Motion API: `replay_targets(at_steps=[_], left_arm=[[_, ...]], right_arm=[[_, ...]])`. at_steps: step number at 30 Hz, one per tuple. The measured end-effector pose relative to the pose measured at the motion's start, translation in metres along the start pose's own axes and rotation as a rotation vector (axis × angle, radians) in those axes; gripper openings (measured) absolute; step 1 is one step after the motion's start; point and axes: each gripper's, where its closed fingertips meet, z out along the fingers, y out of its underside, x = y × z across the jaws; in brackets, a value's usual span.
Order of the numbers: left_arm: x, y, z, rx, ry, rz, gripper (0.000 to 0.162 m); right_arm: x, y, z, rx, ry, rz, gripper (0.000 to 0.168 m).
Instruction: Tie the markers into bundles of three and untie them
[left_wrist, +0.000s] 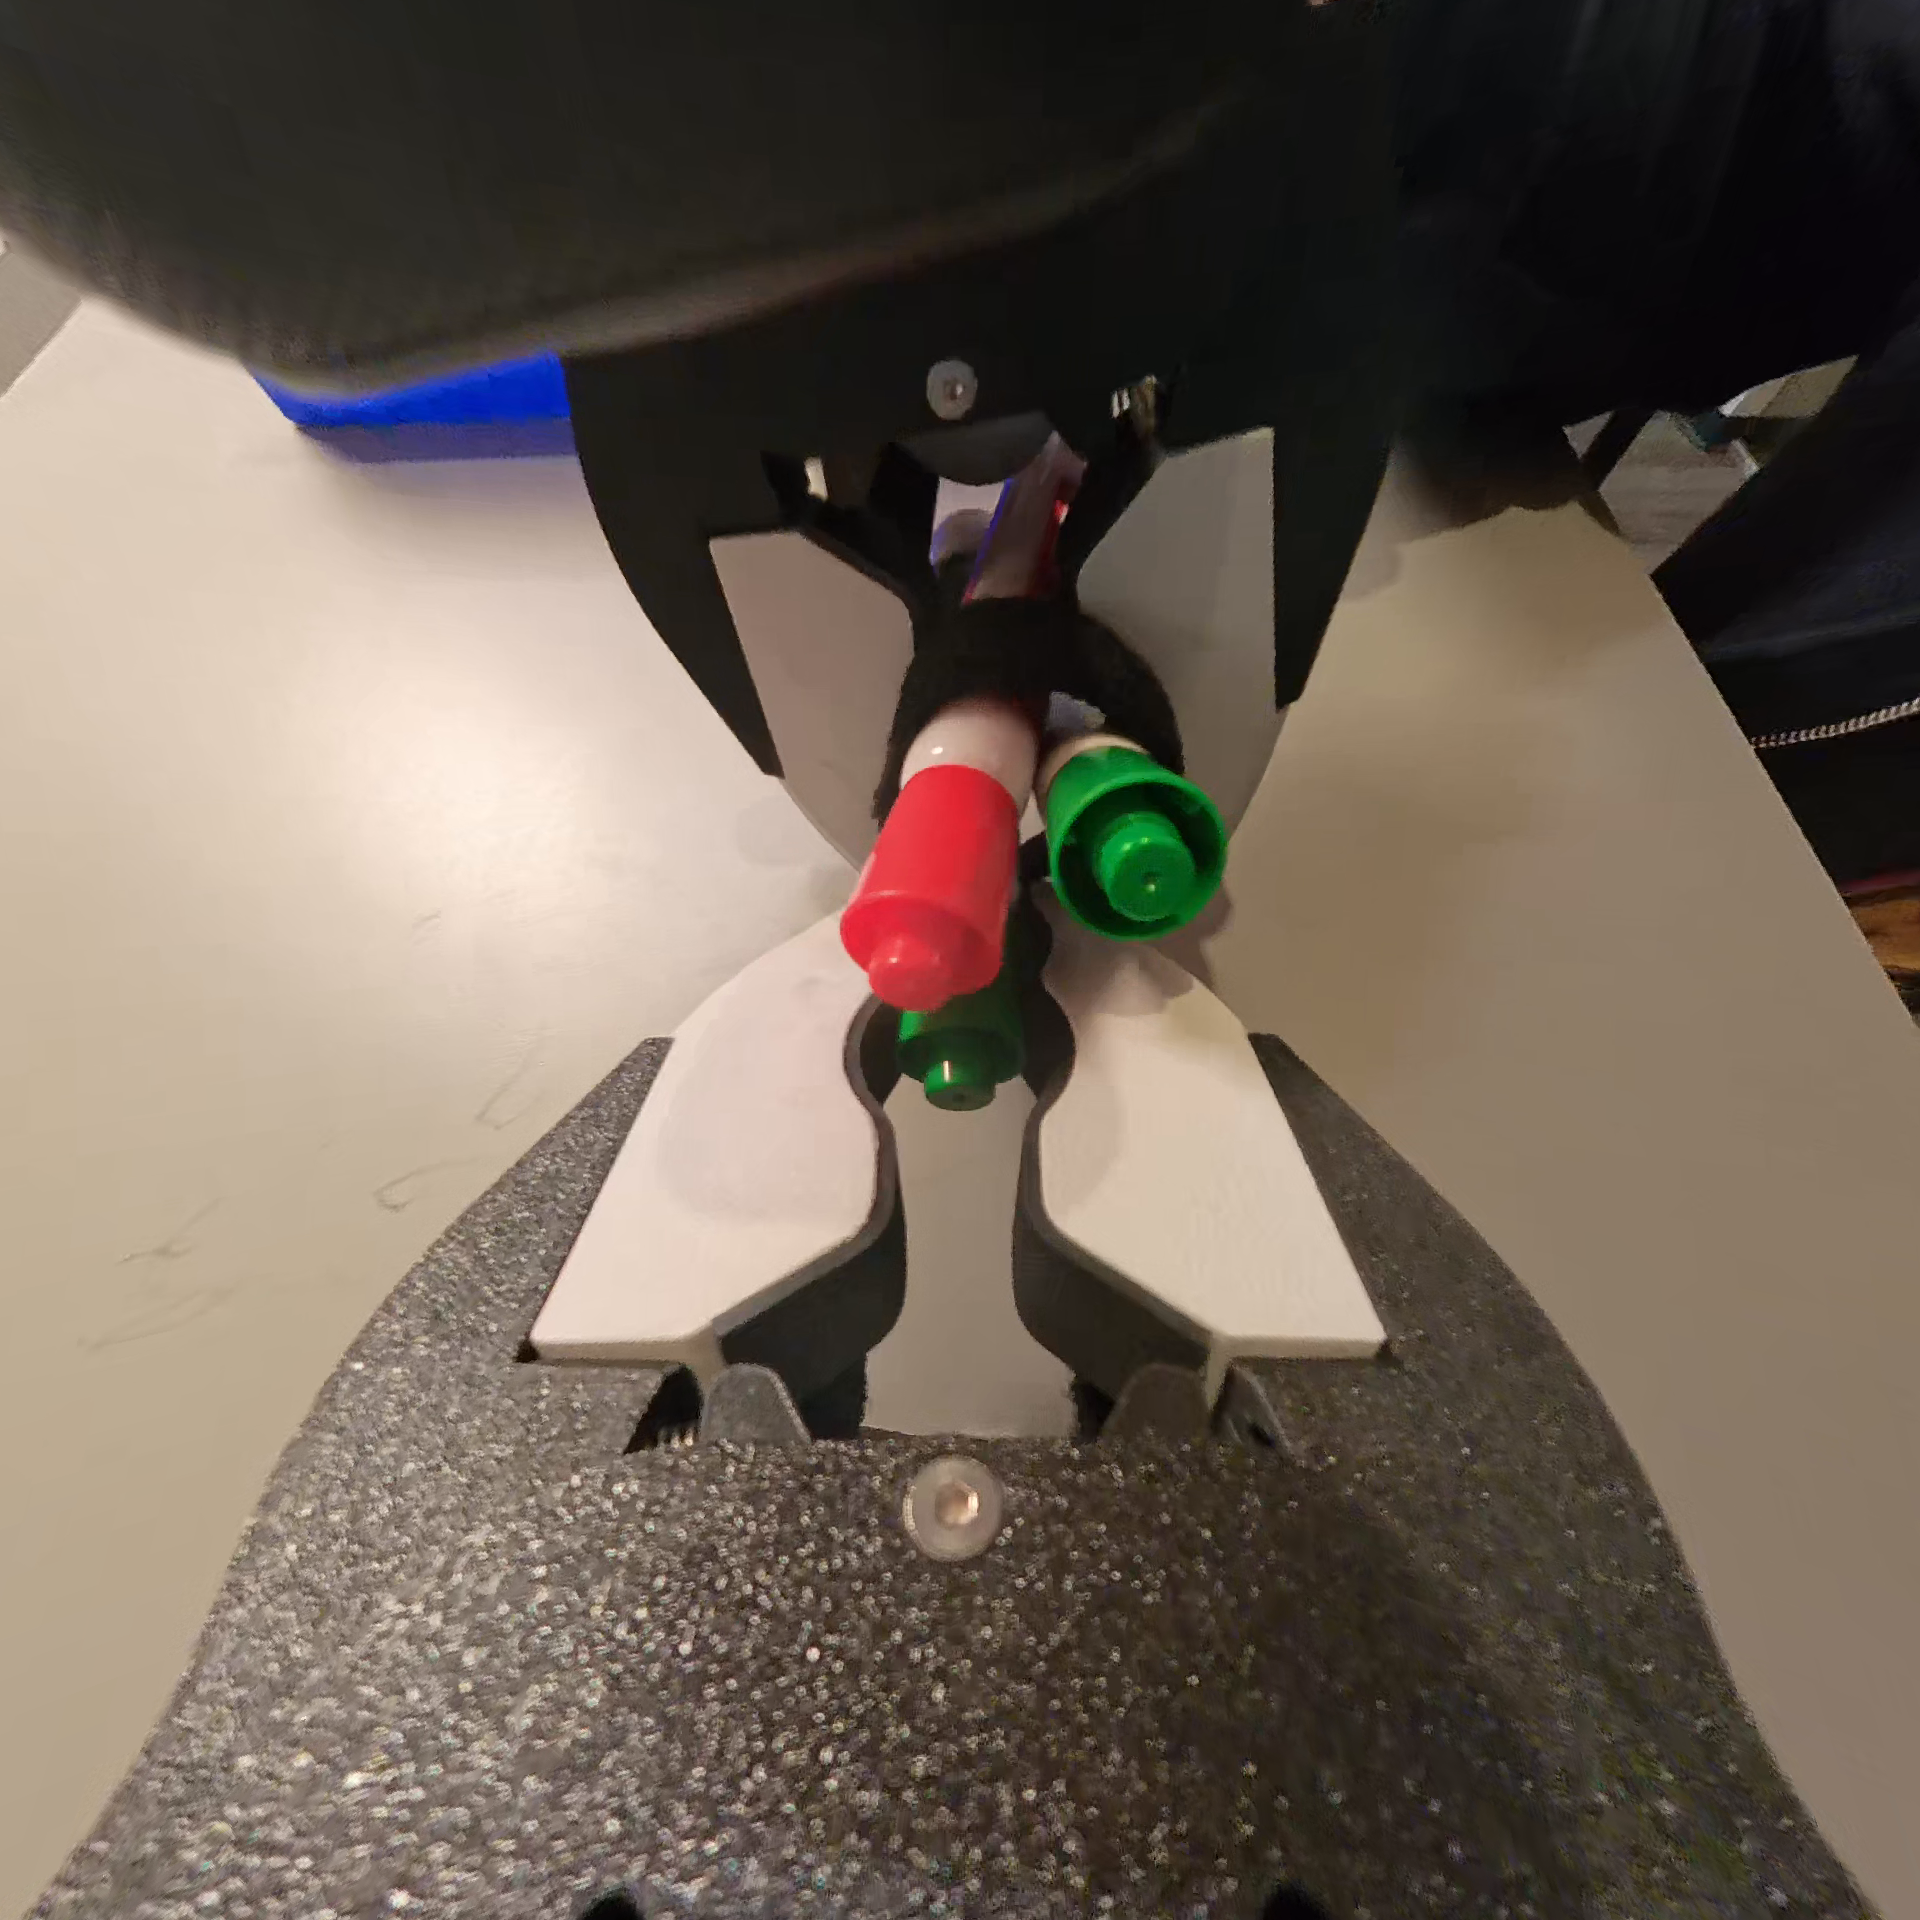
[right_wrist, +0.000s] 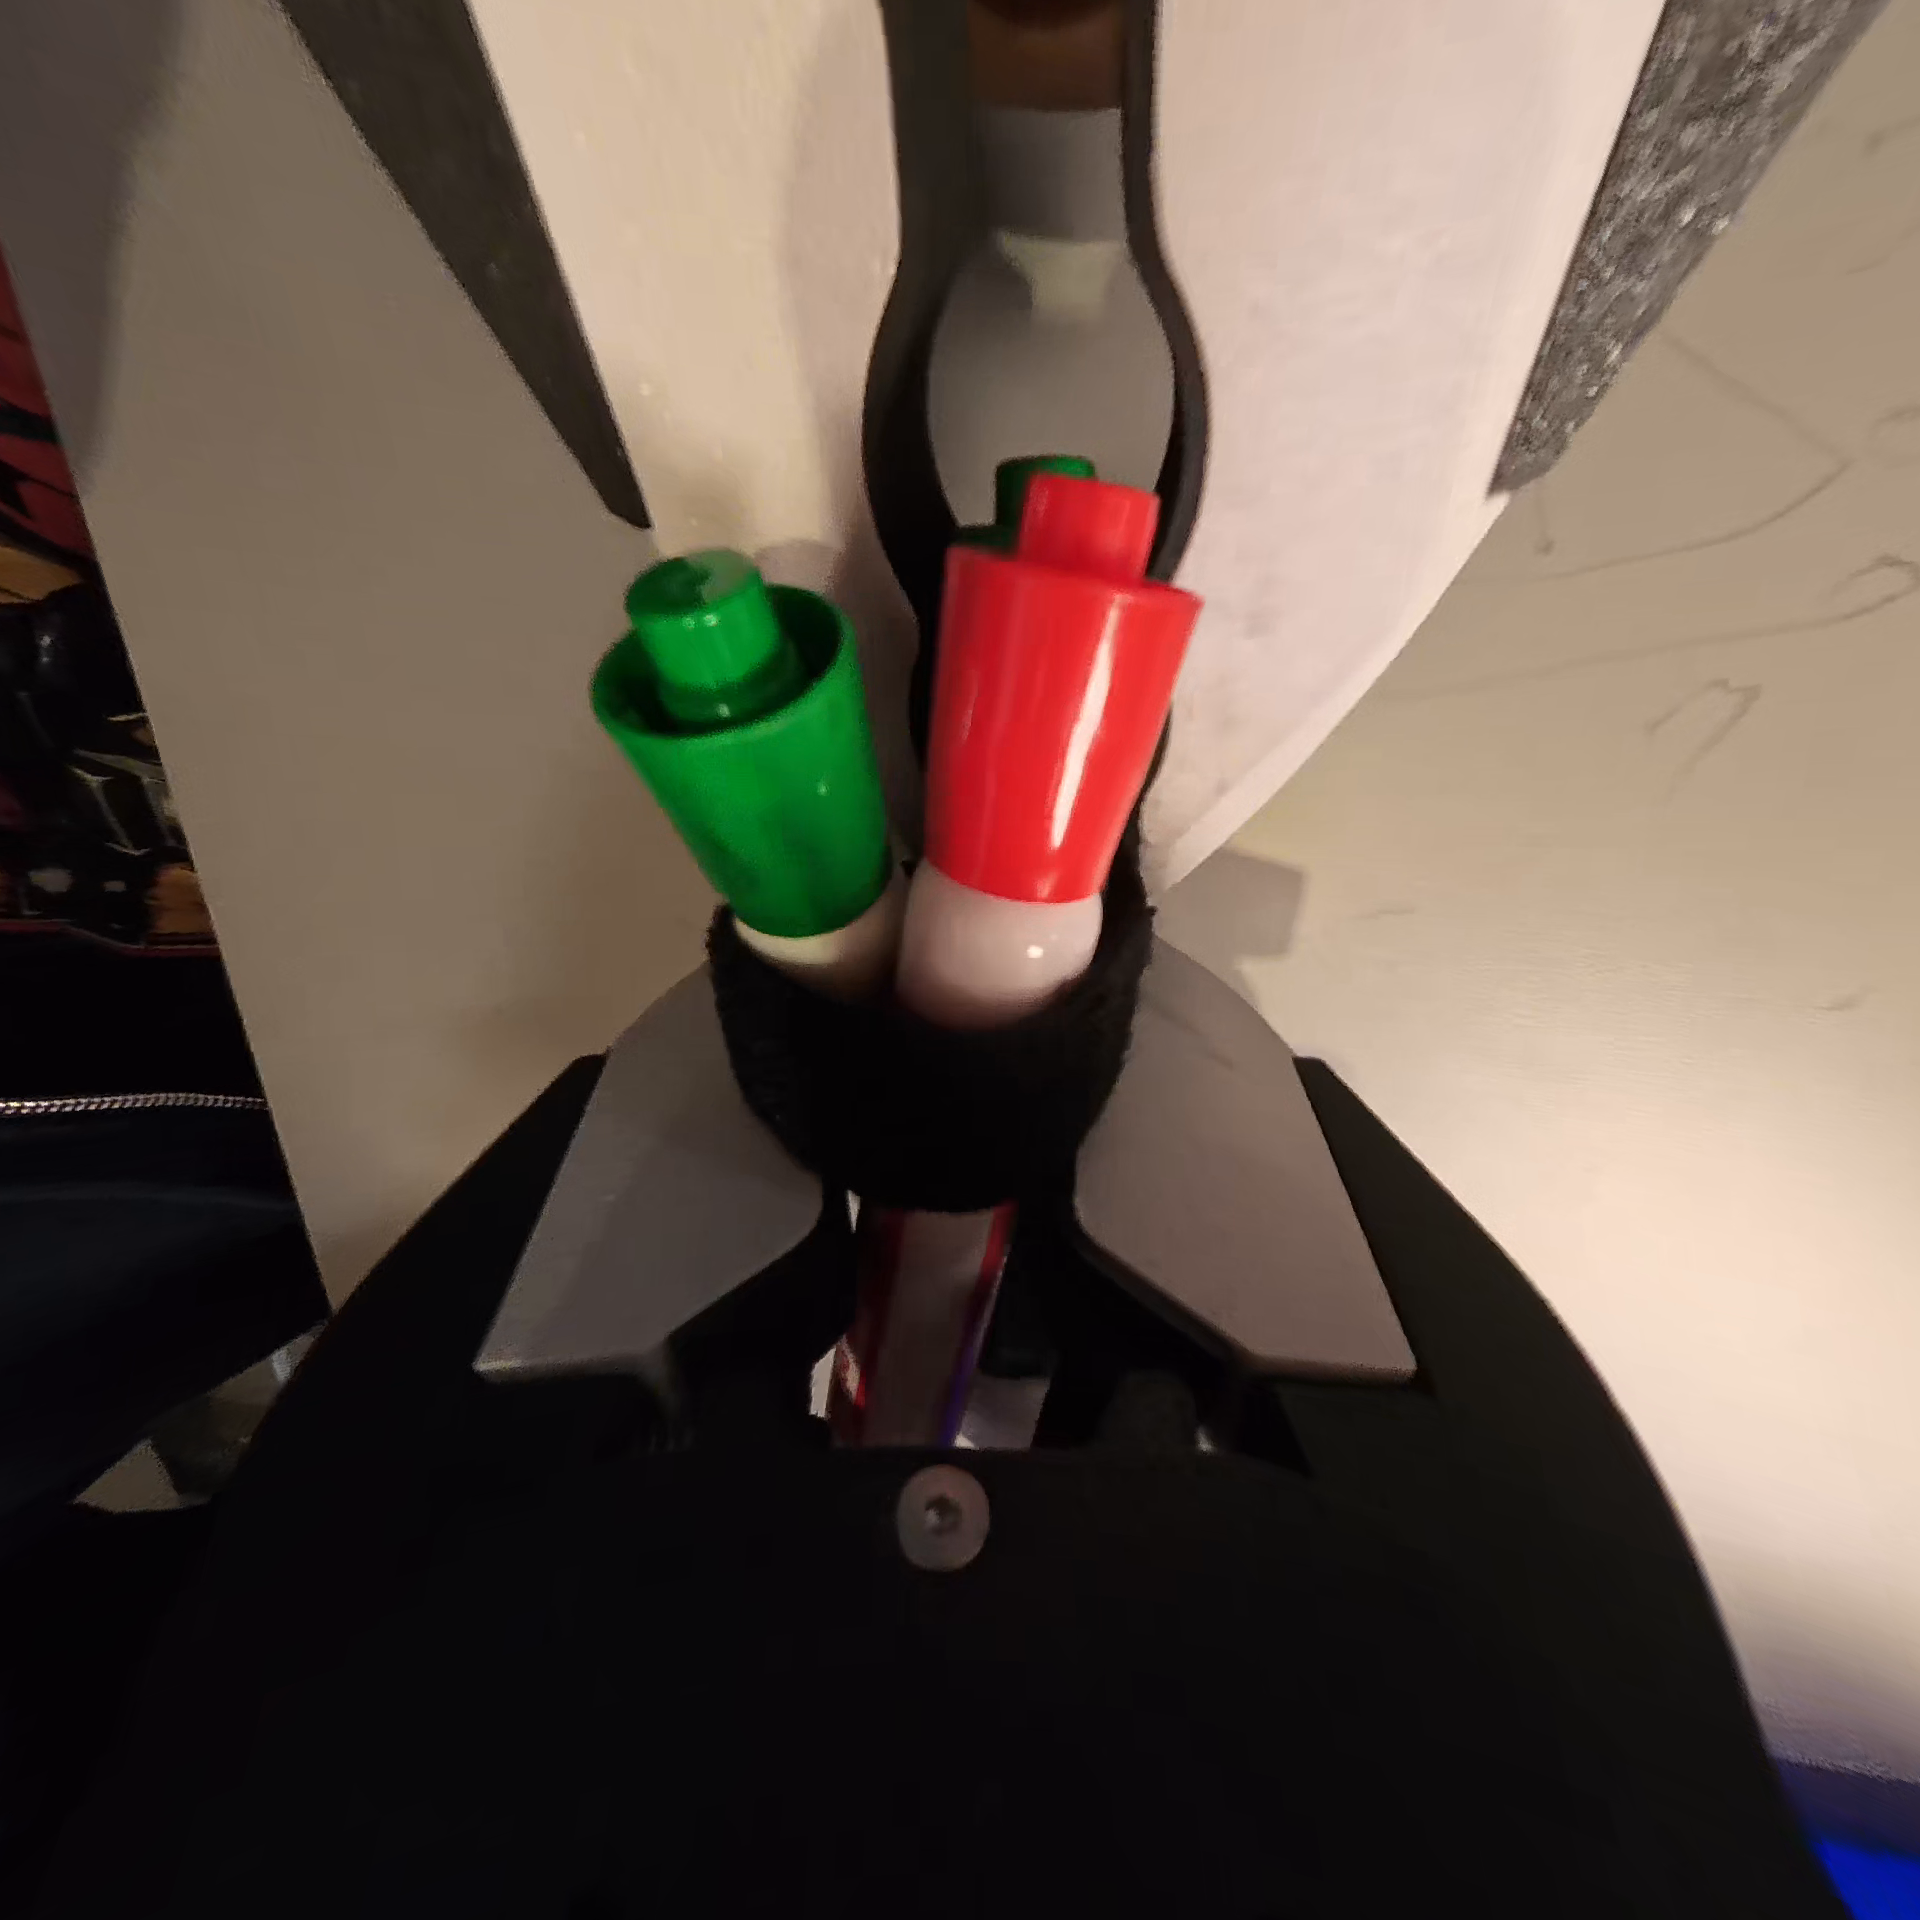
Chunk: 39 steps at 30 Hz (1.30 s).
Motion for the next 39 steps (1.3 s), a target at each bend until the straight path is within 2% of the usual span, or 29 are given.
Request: replay_targets(at_steps=[10, 27, 39], left_arm=[[-0.003, 0.008, -0.003, 0.006, 0.048, -0.011, 0.02], [-0.004, -0.013, -0.028, 0.211, -0.02, -0.064, 0.025], [-0.007, -0.007, -0.03, 0.209, -0.043, -0.068, 0.027]], right_arm=[[-0.002, -0.005, 0.006, -0.022, -0.096, 0.053, 0.042], [-0.013, -0.03, -0.015, 0.045, -0.136, 0.103, 0.041], [-0.018, -0.031, -0.022, 0.056, -0.173, 0.107, 0.041]])
